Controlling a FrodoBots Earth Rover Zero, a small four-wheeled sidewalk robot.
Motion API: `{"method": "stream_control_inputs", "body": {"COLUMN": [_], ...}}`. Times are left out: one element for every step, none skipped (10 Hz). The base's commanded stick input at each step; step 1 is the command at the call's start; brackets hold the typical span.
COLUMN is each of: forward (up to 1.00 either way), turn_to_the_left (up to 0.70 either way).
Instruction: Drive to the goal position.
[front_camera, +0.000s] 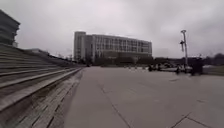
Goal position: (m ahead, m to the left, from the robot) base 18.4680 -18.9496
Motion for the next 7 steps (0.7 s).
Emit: {"method": "stream_control_inputs", "body": {"forward": [0.70, 0.70, 0.70, 0.70, 0.70, 0.70, 0.70], "turn_to_the_left": [0.00, 0.00, 0.35, 0.35, 0.16, 0.00, 0.00]}}
